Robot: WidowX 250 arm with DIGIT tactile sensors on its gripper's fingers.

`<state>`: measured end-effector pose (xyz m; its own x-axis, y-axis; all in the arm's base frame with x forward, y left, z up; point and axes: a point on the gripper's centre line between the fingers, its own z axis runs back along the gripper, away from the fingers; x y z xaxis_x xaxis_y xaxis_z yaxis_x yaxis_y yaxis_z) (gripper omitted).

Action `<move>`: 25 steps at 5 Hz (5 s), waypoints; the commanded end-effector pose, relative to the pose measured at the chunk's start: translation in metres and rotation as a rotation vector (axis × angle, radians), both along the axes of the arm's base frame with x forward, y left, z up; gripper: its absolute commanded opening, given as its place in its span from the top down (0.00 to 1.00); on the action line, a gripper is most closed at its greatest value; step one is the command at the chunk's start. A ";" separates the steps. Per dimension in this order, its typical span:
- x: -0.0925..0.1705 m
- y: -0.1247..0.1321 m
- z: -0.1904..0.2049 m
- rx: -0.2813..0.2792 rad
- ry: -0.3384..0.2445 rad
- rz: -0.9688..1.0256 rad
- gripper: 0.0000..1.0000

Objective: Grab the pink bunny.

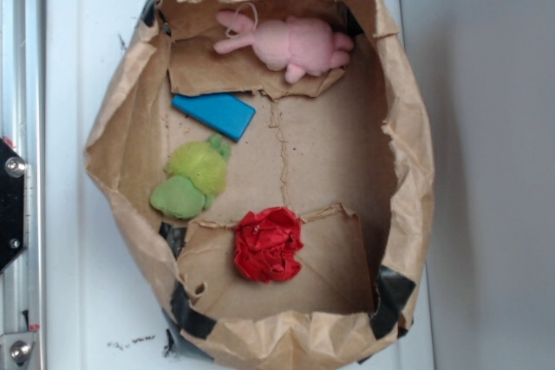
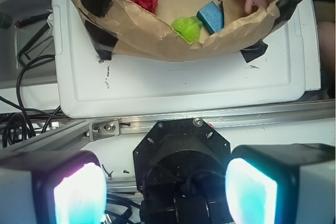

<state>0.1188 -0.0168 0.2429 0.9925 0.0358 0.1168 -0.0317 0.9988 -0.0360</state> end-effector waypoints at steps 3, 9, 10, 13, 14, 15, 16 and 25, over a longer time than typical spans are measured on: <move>0.054 0.043 0.006 0.051 -0.020 0.031 0.00; 0.166 0.081 -0.057 0.254 -0.163 -0.173 0.00; 0.176 0.094 -0.070 0.239 -0.133 -0.180 0.00; 0.184 0.106 -0.090 0.274 -0.185 -0.099 0.00; 0.184 0.106 -0.090 0.274 -0.185 -0.099 0.00; 0.184 0.106 -0.090 0.274 -0.185 -0.099 0.00; 0.175 0.095 -0.116 0.360 -0.249 -0.120 0.00; 0.202 0.160 -0.130 0.331 -0.203 -0.189 0.00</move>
